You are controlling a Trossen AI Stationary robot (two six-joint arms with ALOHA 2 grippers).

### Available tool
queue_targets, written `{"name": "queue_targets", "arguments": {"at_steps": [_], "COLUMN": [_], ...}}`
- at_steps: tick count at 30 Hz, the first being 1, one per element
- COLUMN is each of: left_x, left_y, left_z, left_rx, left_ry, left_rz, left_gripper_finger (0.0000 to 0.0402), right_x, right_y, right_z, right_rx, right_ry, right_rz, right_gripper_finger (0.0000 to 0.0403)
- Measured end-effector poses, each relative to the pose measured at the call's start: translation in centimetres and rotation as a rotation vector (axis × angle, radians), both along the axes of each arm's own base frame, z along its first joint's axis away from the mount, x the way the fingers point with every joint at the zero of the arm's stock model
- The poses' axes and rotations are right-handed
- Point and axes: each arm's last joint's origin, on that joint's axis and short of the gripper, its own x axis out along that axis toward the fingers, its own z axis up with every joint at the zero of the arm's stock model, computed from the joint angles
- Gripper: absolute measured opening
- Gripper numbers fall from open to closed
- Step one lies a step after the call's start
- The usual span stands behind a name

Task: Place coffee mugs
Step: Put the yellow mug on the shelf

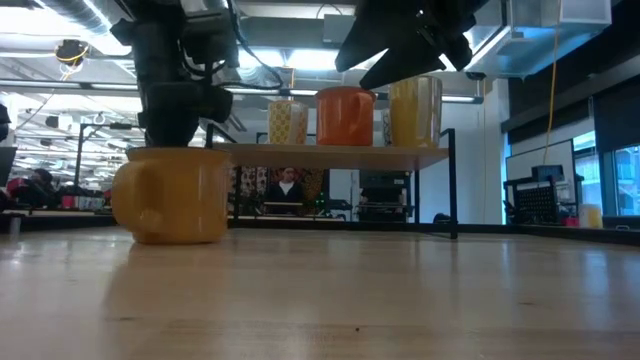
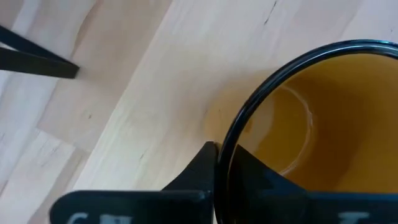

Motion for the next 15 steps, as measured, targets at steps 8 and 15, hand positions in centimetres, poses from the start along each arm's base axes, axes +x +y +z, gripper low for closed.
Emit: {"name": "queue_targets", "arguments": {"at_steps": [8,15], "left_x": [0.9,1.2], "left_y": [-0.2,0.3], "left_z": [5.5,13.3], "left_rx": [0.042,0.164], "left_ry": [-0.103,-0.273], "left_rz": [-0.002,0.040], "left_gripper_finger": [0.0017,0.0016], "right_x": [-0.1,-0.2], "right_y": [-0.1,-0.1], "right_z": [-0.1,-0.2], "right_rx": [-0.016,0.003], "right_ry": [0.017,0.011], "right_rz": [-0.007,-0.026], "right_gripper_finger": [0.0238,0.0238]}}
